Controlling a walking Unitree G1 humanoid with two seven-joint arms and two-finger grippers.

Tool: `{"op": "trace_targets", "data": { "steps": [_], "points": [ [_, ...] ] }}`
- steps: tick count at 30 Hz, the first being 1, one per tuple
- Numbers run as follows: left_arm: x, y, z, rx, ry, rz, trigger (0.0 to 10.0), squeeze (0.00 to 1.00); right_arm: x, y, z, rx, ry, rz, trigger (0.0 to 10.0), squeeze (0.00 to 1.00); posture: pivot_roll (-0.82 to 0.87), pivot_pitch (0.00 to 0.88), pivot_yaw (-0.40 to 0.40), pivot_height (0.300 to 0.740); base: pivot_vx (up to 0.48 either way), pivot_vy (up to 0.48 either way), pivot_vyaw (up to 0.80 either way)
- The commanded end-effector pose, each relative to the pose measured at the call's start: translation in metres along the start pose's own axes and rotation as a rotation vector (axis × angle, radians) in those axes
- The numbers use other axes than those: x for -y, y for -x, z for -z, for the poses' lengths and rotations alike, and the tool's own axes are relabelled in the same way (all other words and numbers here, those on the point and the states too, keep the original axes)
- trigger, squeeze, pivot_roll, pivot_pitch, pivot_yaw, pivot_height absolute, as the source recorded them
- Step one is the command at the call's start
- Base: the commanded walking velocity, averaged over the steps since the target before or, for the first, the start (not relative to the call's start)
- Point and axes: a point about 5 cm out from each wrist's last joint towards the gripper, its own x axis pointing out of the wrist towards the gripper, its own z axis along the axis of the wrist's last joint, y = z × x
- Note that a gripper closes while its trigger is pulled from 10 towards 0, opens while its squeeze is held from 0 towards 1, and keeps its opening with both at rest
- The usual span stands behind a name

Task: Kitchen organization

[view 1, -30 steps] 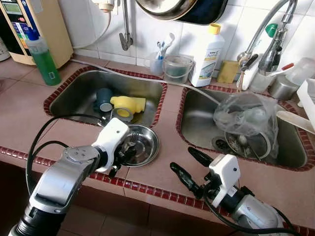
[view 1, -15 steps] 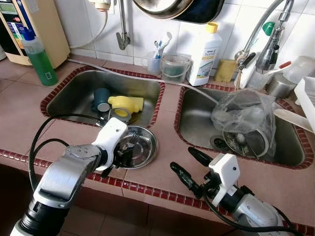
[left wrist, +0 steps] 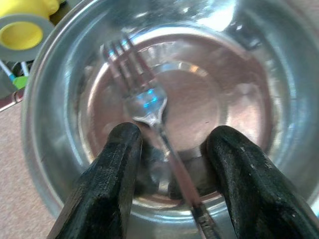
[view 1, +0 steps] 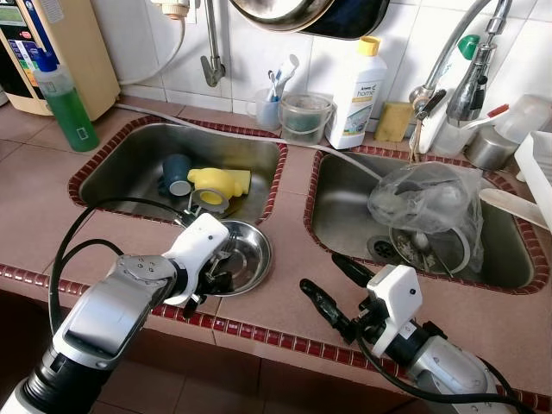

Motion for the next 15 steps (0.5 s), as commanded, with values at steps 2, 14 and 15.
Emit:
{"op": "trace_targets", "data": {
  "steps": [2,14,15],
  "points": [
    [0.0021,0.0022,-0.0033,0.003,-0.042,0.010,8.4,0.00,0.0034,0.0001,-0.0044,0.015,0.020,0.014,10.0,0.00,0.06,0.045,-0.001,0.740,0.000,0.000,0.00],
    [0.0034,0.0028,-0.0017,-0.009,-0.056,0.041,0.8,0.00,0.0062,0.0002,-0.0055,0.019,0.029,0.033,10.0,0.00,0.06,0.054,0.001,0.740,0.000,0.000,0.00],
    [0.0036,0.0030,-0.0019,-0.007,-0.058,0.045,0.2,0.00,0.0063,0.0001,-0.0057,0.020,0.029,0.034,10.0,0.00,0.06,0.054,0.002,0.740,0.000,0.000,0.00]
  ]
}}
